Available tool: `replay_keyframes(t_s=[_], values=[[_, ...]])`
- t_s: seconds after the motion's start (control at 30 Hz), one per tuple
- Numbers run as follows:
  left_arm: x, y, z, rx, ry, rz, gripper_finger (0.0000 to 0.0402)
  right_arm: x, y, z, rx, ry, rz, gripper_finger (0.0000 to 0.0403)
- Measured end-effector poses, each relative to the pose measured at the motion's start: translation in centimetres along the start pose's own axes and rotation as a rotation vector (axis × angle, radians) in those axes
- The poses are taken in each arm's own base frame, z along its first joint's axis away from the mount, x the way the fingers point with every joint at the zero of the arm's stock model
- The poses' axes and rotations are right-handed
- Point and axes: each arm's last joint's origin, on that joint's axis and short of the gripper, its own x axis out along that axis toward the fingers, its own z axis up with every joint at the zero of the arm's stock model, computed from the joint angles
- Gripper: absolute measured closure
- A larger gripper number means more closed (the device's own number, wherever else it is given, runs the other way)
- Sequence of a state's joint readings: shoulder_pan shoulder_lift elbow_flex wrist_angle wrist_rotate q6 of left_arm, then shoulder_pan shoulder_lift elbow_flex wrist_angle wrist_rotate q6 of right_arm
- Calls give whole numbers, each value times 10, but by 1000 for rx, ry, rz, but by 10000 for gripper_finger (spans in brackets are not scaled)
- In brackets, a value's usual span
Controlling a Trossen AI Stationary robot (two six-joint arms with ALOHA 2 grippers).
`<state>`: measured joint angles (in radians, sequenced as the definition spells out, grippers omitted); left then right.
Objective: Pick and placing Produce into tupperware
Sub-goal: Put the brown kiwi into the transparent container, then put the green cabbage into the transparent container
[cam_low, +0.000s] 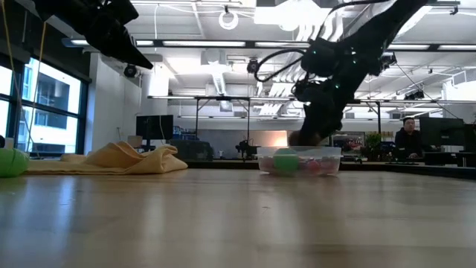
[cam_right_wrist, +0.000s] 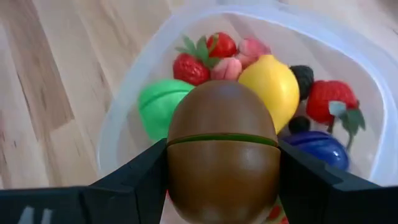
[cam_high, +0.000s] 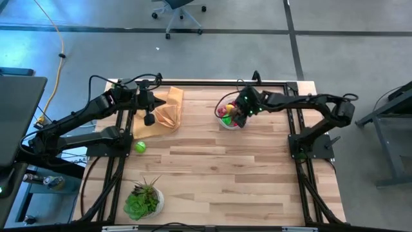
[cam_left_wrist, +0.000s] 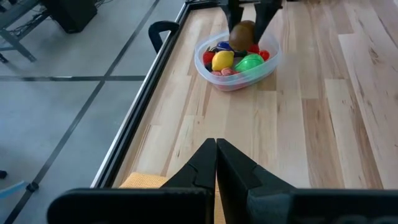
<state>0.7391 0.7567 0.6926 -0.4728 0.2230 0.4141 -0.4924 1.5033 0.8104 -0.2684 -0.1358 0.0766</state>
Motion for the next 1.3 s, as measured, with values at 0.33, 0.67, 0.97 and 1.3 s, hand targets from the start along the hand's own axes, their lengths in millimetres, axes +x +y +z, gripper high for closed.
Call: replay_keyframes(t_s=[0.33, 0.67, 0.97, 1.3], values=[[0, 0, 0, 0, 0, 0, 399, 14, -2, -26, -35, -40, 29, 174], [0, 0, 0, 0, 1, 0, 399, 15, -3, -24, -92, -86, -6, 133], [0, 0, 0, 0, 0, 0, 399, 14, -3, -20, -95, -119, -17, 84], [0, 0, 0, 0, 0, 0, 399, -30, 12, -3, -164, -338, -19, 86]])
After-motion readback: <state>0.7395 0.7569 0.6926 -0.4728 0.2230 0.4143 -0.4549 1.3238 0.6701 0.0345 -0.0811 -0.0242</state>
